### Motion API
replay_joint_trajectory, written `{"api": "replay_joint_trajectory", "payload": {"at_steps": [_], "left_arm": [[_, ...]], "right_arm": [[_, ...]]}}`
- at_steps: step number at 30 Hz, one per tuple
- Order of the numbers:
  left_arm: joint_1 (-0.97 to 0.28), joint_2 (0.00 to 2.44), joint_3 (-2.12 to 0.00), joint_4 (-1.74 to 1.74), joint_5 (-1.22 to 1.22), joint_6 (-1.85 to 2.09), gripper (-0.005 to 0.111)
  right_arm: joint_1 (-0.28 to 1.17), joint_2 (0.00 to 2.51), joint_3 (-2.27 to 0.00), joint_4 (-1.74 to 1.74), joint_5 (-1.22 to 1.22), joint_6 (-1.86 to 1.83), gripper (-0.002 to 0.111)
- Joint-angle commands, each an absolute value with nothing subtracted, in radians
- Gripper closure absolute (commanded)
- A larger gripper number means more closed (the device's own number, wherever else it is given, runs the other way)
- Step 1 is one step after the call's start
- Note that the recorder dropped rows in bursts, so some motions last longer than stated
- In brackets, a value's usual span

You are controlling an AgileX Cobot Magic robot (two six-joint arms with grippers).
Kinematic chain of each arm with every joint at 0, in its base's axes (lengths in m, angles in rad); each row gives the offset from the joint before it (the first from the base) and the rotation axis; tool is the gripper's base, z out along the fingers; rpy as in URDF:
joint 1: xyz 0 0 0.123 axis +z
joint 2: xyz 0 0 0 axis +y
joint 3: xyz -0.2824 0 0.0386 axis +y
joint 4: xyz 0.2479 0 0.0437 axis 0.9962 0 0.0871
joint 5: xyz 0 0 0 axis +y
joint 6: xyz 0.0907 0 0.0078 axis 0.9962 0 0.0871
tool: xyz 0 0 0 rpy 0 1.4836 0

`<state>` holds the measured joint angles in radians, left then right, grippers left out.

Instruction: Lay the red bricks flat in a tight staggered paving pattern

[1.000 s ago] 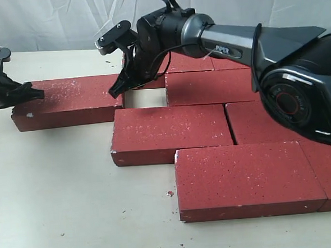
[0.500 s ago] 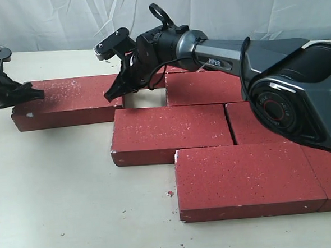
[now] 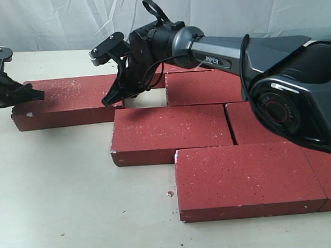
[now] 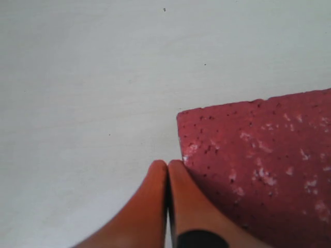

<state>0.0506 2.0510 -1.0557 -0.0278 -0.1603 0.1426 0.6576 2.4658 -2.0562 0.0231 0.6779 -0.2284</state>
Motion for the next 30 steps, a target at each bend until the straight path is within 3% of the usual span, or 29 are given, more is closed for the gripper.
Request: {"api": "replay_joint_trajectory", "payload": {"at_steps": [1,30], "left_arm": [[0.042,2.054,-1.061,-0.015,-0.179,0.140,0.107],[0.078,2.000,-1.061,0.054,-0.107,0.136,0.107]], "right_arm": [[0.659,2.446,-2.058,0.028,0.701,-0.234,0.109],[0.709,2.404,-2.058,0.052,0.713,-0.320,0.109]]}}
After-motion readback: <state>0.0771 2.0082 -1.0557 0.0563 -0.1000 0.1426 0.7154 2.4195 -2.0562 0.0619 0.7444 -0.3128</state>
